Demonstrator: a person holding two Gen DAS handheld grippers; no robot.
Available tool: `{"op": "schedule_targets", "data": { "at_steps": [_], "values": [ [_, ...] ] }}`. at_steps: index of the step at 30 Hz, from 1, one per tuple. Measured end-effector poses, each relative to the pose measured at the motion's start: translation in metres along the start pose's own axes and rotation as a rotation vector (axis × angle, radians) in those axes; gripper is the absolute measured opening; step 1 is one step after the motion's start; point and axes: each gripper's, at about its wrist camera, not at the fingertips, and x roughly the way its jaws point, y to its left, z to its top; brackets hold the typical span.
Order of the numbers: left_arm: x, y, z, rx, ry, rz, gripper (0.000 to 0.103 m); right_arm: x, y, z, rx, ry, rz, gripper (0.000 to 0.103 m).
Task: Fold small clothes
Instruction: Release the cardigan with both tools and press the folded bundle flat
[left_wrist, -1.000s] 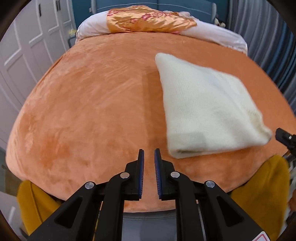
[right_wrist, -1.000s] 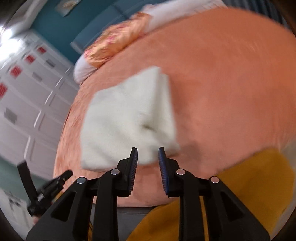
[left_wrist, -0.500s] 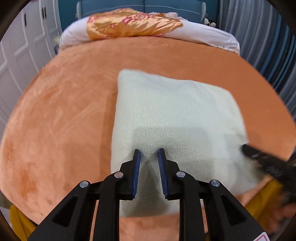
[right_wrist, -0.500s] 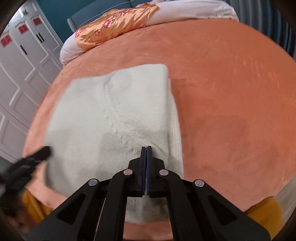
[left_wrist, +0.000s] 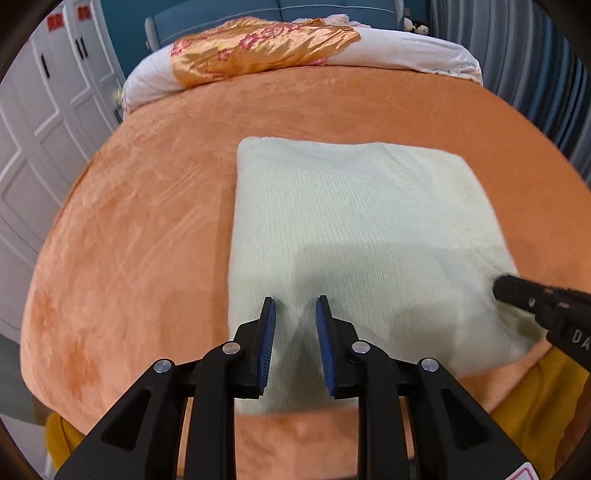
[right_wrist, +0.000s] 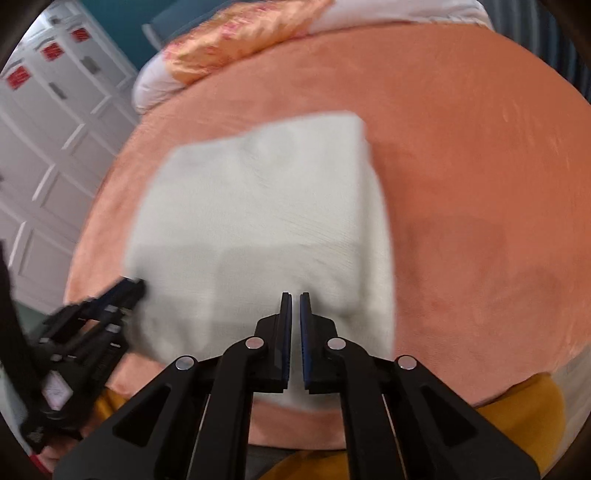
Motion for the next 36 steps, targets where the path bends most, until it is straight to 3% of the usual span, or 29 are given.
{"op": "schedule_targets", "data": {
  "at_steps": [5, 7, 10, 12, 16, 20, 22, 24, 27, 29, 36],
  "values": [
    [-0.015, 0.015, -0.007, -0.028, 0.013, 0.043, 0.022, 0.001, 0.046, 0.013, -0.109, 0.012, 0.076, 0.004],
    [-0.017, 0.022, -0.010, -0.030, 0.024, 0.069, 0.022, 0.013, 0.060, 0.014, -0.144, 0.037, 0.069, 0.004],
    [-0.015, 0.034, -0.014, -0.059, 0.049, 0.080, 0.022, 0.051, 0.078, 0.010, -0.181, 0.136, 0.052, 0.004],
    [-0.013, 0.039, -0.017, -0.075, 0.060, 0.083, 0.022, 0.086, 0.081, -0.003, -0.208, 0.207, -0.005, 0.000],
    [-0.013, 0.046, -0.015, -0.104, 0.065, 0.071, 0.022, 0.091, 0.084, -0.009, -0.225, 0.168, -0.011, 0.000],
    [-0.020, 0.044, -0.002, -0.107, 0.031, 0.044, 0.022, 0.051, 0.056, 0.003, -0.085, 0.110, 0.078, 0.000],
    [-0.020, 0.038, 0.005, -0.103, 0.019, 0.030, 0.022, 0.020, 0.035, 0.007, -0.051, 0.036, 0.033, 0.003],
    [-0.017, 0.030, 0.012, -0.097, 0.014, 0.010, 0.022, 0.007, 0.015, 0.010, -0.022, 0.020, -0.014, 0.004],
    [-0.007, 0.008, 0.020, -0.079, 0.022, -0.034, 0.022, 0.013, -0.015, 0.007, 0.009, 0.055, -0.115, 0.001],
    [0.003, -0.005, 0.022, -0.067, 0.042, -0.042, 0.024, 0.027, -0.027, 0.004, 0.030, 0.088, -0.104, 0.000],
    [0.014, -0.034, 0.017, 0.042, 0.010, 0.090, 0.034, 0.042, -0.027, 0.014, 0.032, 0.084, -0.104, 0.000]
  ]
}}
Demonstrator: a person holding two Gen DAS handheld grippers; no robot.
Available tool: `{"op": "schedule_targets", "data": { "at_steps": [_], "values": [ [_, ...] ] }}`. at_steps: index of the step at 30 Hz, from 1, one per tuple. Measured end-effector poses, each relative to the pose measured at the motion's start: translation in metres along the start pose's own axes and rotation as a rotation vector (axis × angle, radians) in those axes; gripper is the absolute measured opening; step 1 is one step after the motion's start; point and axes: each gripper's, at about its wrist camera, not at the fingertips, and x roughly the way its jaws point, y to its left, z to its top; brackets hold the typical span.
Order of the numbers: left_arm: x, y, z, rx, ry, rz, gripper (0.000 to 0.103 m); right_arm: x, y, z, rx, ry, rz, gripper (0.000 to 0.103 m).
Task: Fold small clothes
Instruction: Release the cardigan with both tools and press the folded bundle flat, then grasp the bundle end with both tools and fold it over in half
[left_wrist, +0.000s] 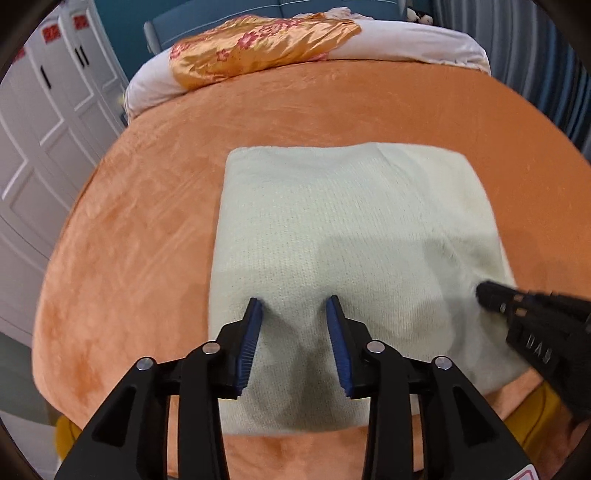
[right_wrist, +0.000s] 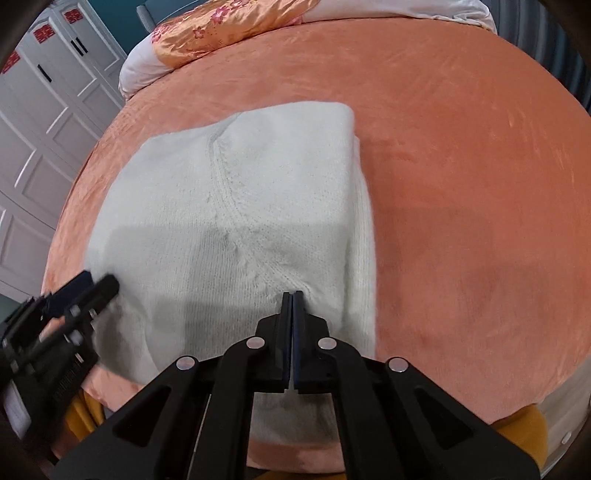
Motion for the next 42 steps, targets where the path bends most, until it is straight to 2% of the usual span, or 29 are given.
{"op": "schedule_targets", "data": {
  "at_steps": [5, 7, 9, 10, 13, 15, 20, 23, 25, 28, 31, 33, 36, 42],
  "values": [
    [-0.003, 0.002, 0.000, -0.010, 0.010, -0.009, 0.038, -0.032, -0.002, -0.009, 0.043, -0.047, 0.049, 0.002],
    [-0.004, 0.004, -0.001, -0.014, 0.016, -0.015, 0.038, -0.045, -0.007, -0.017, 0.061, -0.083, 0.054, 0.011],
    [-0.004, 0.004, -0.001, -0.019, 0.022, -0.019, 0.038, -0.054, -0.010, -0.023, 0.079, -0.117, 0.028, 0.052],
    [-0.005, 0.004, -0.002, -0.023, 0.027, -0.023, 0.038, -0.057, -0.013, -0.026, 0.084, -0.128, 0.022, 0.055],
    [-0.006, 0.003, -0.004, -0.034, 0.038, -0.039, 0.041, -0.057, -0.021, -0.035, 0.099, -0.108, 0.036, 0.055],
    [-0.006, 0.003, -0.006, -0.044, 0.045, -0.050, 0.047, -0.055, -0.027, -0.039, 0.114, -0.093, 0.055, 0.058],
    [-0.011, 0.009, -0.012, -0.078, 0.047, -0.058, 0.082, -0.041, -0.037, -0.042, 0.172, -0.068, 0.120, 0.069],
    [-0.007, 0.025, -0.015, -0.125, 0.056, -0.107, 0.085, -0.034, -0.042, -0.043, 0.206, -0.056, 0.175, 0.074],
    [0.000, 0.038, -0.018, -0.167, 0.088, -0.127, 0.085, -0.027, -0.044, -0.042, 0.223, -0.039, 0.180, 0.074],
    [0.002, 0.047, -0.022, -0.200, 0.092, -0.139, 0.085, -0.021, -0.043, -0.041, 0.225, -0.031, 0.190, 0.074],
    [0.006, 0.053, -0.023, -0.233, 0.070, -0.222, 0.086, -0.012, -0.042, -0.038, 0.233, -0.020, 0.224, 0.077],
    [0.019, 0.060, -0.024, -0.283, 0.089, -0.275, 0.086, -0.003, -0.043, -0.034, 0.254, -0.004, 0.242, 0.078],
    [0.033, 0.064, -0.023, -0.327, 0.104, -0.306, 0.086, 0.008, -0.046, -0.025, 0.283, 0.010, 0.283, 0.080],
    [0.050, 0.063, -0.020, -0.360, 0.089, -0.358, 0.096, 0.027, -0.046, -0.012, 0.301, 0.013, 0.319, 0.084]
  ]
}}
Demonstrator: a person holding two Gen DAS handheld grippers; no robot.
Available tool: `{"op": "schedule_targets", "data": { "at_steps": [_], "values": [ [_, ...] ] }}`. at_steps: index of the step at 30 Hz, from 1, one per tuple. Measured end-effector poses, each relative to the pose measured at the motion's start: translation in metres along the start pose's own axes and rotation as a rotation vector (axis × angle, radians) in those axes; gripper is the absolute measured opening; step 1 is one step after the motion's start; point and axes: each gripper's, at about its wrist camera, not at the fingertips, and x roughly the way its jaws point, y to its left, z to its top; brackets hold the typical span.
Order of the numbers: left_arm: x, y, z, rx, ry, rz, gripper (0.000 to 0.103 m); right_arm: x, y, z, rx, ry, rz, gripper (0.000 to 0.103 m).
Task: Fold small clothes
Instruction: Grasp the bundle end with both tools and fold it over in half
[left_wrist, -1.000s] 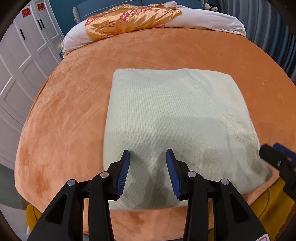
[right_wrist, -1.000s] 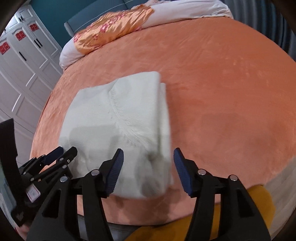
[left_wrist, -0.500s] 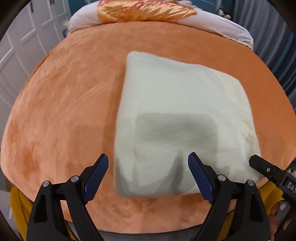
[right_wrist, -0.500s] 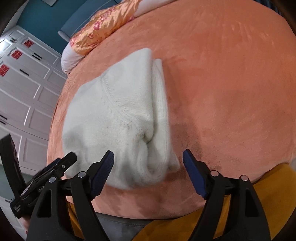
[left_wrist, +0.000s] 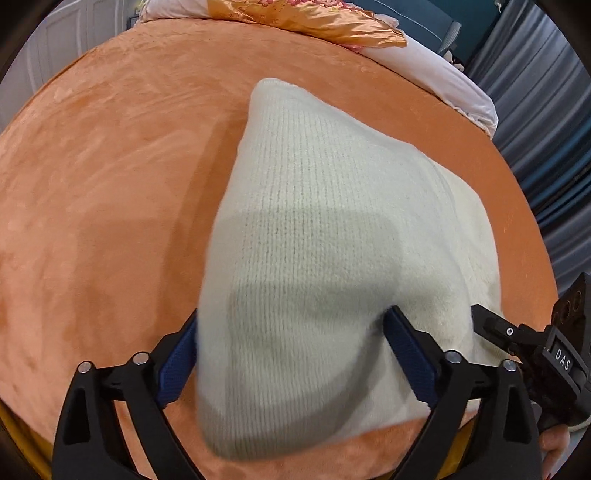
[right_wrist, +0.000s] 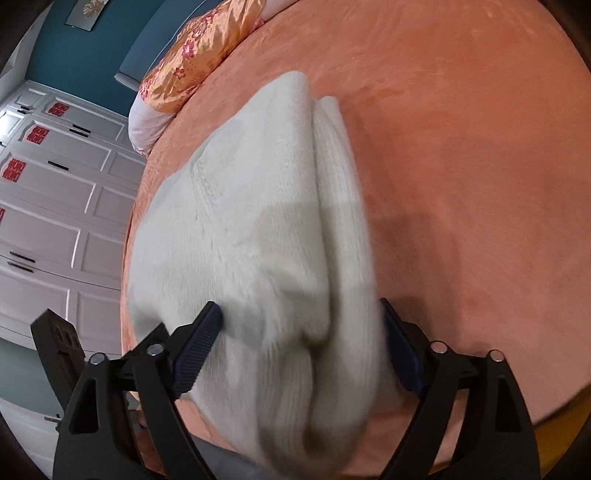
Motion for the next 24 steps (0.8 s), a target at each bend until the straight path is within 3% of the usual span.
{"op": "schedule_targets", "data": {
  "at_steps": [4, 8, 10, 12, 15, 17, 20, 24],
  "values": [
    [0.012, 0.012, 0.002, -0.062, 0.008, -0.088, 0.098, 0.008, 0.002, 0.008, -0.019, 0.005, -0.005, 0.084],
    [0.011, 0.007, 0.001, -0.027, 0.001, -0.100, 0.098, 0.013, 0.003, 0.014, -0.027, 0.012, 0.004, 0.082],
    [0.007, 0.001, 0.003, 0.009, 0.007, -0.094, 0.089, 0.012, 0.004, 0.014, -0.035, 0.008, 0.005, 0.073],
    [0.003, -0.005, 0.003, 0.042, 0.019, -0.076, 0.079, 0.005, 0.005, 0.012, -0.043, 0.001, 0.015, 0.051],
    [-0.010, -0.008, 0.003, 0.086, 0.037, -0.065, 0.063, -0.012, 0.008, 0.008, -0.039, -0.014, 0.036, 0.037],
    [-0.022, -0.008, 0.001, 0.096, 0.058, -0.086, 0.056, -0.022, 0.013, 0.001, -0.055, -0.023, 0.018, 0.037],
    [-0.037, -0.011, -0.015, 0.126, 0.108, -0.104, 0.055, -0.044, 0.010, -0.023, -0.058, -0.008, 0.002, 0.036],
    [-0.046, -0.014, -0.060, 0.182, 0.193, -0.121, 0.055, -0.065, -0.010, -0.063, -0.034, 0.036, -0.015, 0.037]
  ]
}}
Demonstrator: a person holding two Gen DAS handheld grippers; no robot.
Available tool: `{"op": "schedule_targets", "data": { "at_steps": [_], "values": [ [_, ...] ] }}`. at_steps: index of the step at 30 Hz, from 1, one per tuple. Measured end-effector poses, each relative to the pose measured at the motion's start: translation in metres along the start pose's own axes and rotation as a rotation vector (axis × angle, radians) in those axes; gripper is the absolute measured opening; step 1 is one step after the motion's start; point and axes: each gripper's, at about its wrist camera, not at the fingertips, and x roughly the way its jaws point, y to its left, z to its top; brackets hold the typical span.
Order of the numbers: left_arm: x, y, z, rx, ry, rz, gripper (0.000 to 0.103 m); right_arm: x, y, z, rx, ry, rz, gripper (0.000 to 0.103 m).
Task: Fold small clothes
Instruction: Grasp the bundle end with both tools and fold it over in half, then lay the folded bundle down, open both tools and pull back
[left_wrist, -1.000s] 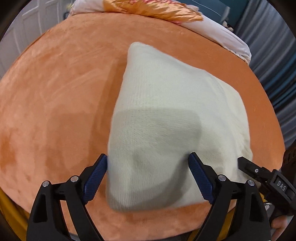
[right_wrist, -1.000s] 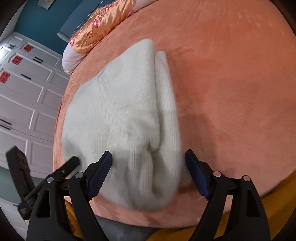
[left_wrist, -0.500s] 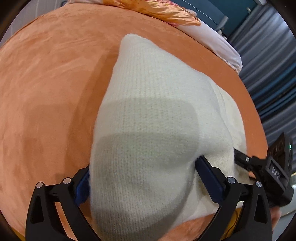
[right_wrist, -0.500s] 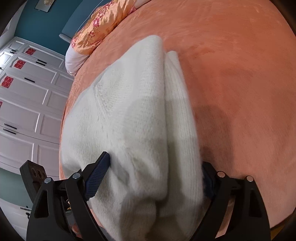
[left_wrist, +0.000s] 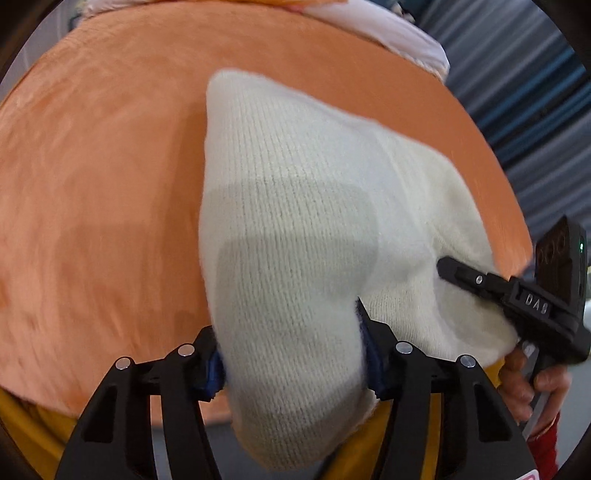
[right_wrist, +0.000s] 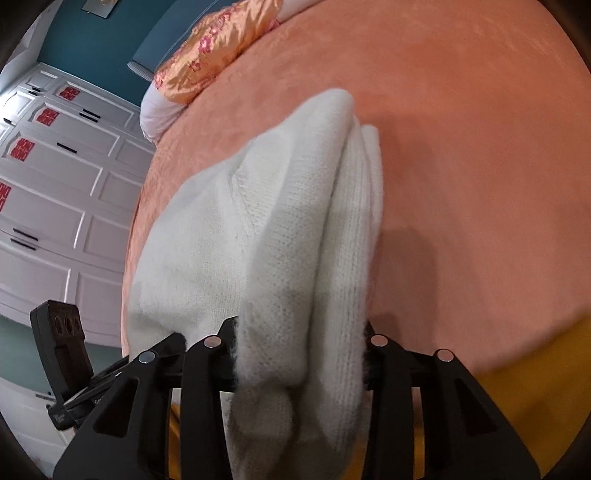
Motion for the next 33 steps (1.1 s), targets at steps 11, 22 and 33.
{"op": "schedule_targets", "data": {
  "at_steps": [11, 22, 33],
  "values": [
    [0.015, 0.017, 0.001, -0.067, -0.030, -0.081, 0.077, 0.022, -0.017, 0.002, 0.090, 0.026, 0.048, 0.062],
    [-0.060, -0.002, 0.015, 0.011, -0.234, -0.101, 0.047, -0.041, 0.075, 0.011, -0.171, -0.164, 0.044, 0.034],
    [-0.201, 0.026, 0.076, 0.118, -0.573, -0.053, 0.047, -0.077, 0.219, 0.063, -0.388, -0.386, 0.284, 0.034]
  ]
}}
